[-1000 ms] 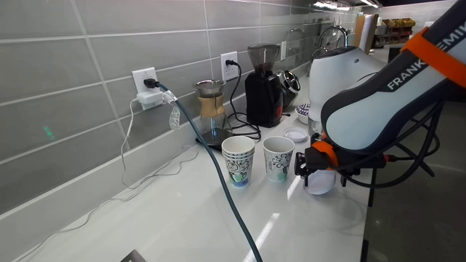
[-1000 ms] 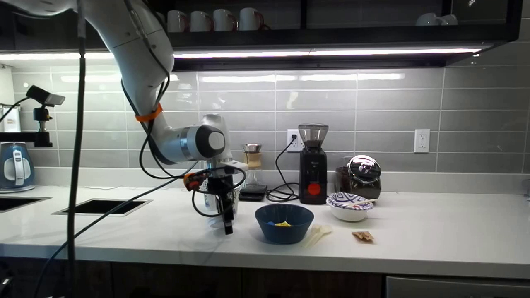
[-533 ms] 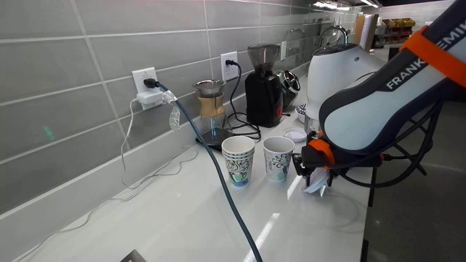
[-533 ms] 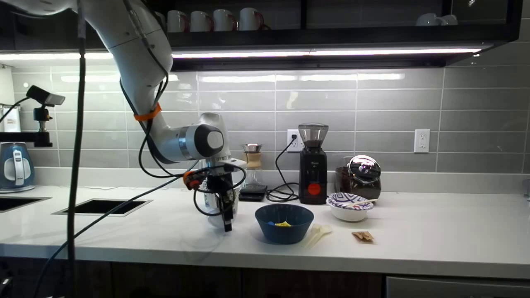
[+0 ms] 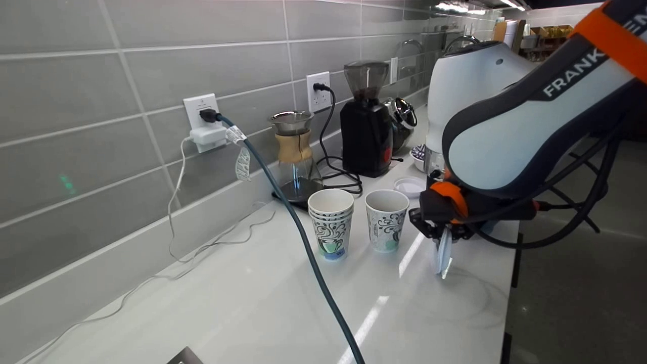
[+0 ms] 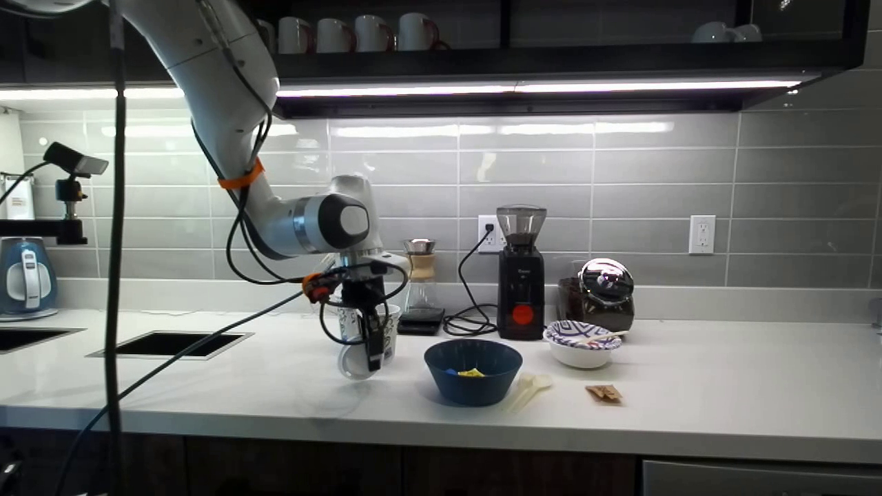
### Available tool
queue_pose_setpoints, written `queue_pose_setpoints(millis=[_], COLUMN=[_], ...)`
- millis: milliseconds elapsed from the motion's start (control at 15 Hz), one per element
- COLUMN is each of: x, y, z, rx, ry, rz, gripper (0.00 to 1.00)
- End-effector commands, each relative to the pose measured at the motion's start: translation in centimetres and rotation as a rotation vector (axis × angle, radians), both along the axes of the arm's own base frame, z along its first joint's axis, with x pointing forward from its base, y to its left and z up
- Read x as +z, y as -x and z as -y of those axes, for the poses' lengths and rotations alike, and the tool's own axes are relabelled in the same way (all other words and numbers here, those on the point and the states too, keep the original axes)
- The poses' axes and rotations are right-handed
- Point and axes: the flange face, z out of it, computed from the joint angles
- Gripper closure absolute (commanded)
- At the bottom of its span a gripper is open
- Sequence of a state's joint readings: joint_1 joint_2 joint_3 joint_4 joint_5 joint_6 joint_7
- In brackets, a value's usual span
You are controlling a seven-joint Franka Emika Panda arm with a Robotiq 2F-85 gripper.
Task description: Flip the styrofoam cup lid
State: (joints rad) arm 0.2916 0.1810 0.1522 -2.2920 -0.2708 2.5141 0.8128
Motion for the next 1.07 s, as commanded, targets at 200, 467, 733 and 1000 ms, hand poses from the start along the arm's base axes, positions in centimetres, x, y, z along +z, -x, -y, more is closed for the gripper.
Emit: queue_pose_setpoints(millis=[200,467,733,1000], x=[4.2,4.0,2.1,-0.5], y=[3.2,2.5,1.8,0.9], z=[2.0,1.8,-1.1,-3.6], rx=[-0.056,-0.093,-0.086,-0.038], ry=[0.193,0.414,0.563,0.591], rz=[-0.096,-0.068,0.035,0.088], gripper=[0.99,0.99,0.99,0.9])
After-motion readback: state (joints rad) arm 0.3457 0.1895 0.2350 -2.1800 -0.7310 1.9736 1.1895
